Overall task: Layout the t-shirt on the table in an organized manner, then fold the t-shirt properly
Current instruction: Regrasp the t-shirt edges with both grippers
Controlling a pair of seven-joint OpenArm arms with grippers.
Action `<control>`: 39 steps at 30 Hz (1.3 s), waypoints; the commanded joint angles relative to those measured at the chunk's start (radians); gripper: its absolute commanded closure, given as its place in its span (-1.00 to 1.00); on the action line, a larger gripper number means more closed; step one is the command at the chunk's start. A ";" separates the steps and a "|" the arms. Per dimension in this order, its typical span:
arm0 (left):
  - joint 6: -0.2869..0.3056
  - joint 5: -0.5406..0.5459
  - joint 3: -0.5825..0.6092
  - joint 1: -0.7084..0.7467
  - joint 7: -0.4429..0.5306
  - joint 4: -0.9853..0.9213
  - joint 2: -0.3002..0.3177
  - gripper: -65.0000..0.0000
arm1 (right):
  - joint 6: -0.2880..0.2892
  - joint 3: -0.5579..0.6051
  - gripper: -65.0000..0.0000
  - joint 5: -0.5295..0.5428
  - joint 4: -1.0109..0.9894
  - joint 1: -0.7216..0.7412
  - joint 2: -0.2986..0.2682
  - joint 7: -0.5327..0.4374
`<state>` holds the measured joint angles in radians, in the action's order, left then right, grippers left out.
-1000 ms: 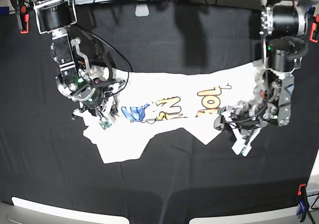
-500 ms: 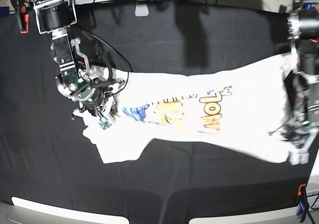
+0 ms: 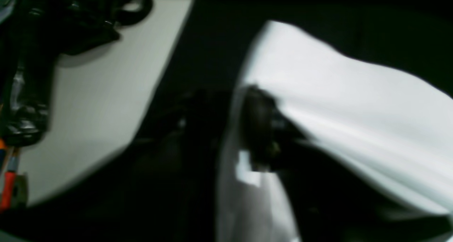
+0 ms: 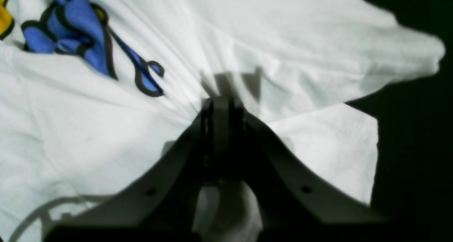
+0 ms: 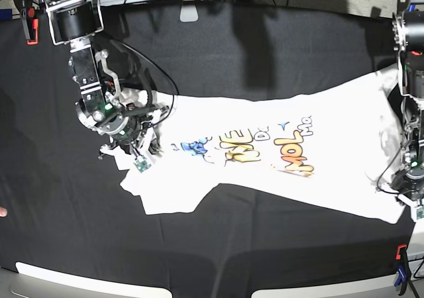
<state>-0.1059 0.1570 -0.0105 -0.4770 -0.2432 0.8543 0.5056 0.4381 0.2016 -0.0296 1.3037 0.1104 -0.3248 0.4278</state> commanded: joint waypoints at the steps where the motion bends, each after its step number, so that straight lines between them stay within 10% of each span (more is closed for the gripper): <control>1: -0.036 -0.011 -0.008 -0.034 0.031 0.016 0.027 0.20 | -0.005 -0.005 0.93 -0.019 0.008 0.011 -0.013 0.023; 13: -0.036 0.029 -0.008 0.009 -0.082 0.130 0.027 0.34 | -0.008 -0.005 0.93 -0.018 0.062 0.010 -0.016 0.023; 26: -0.001 0.024 -0.014 0.414 -0.132 0.694 0.013 0.34 | -0.006 -0.089 0.93 0.074 0.468 -0.098 -0.019 0.158; 33: 0.052 0.034 -0.076 0.568 -0.132 0.765 -0.071 0.34 | -0.005 -0.215 -0.01 0.093 0.467 -0.095 -0.021 0.261; 39: 0.177 0.084 -0.160 0.661 -0.127 0.782 -0.177 0.34 | -0.005 -0.331 -0.05 0.279 0.387 -0.074 -0.024 0.349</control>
<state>0.0765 0.2390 -0.1635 0.1963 -0.3985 1.6135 0.3141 0.4339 -0.1242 0.2440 1.6749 0.0151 -0.3393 0.7998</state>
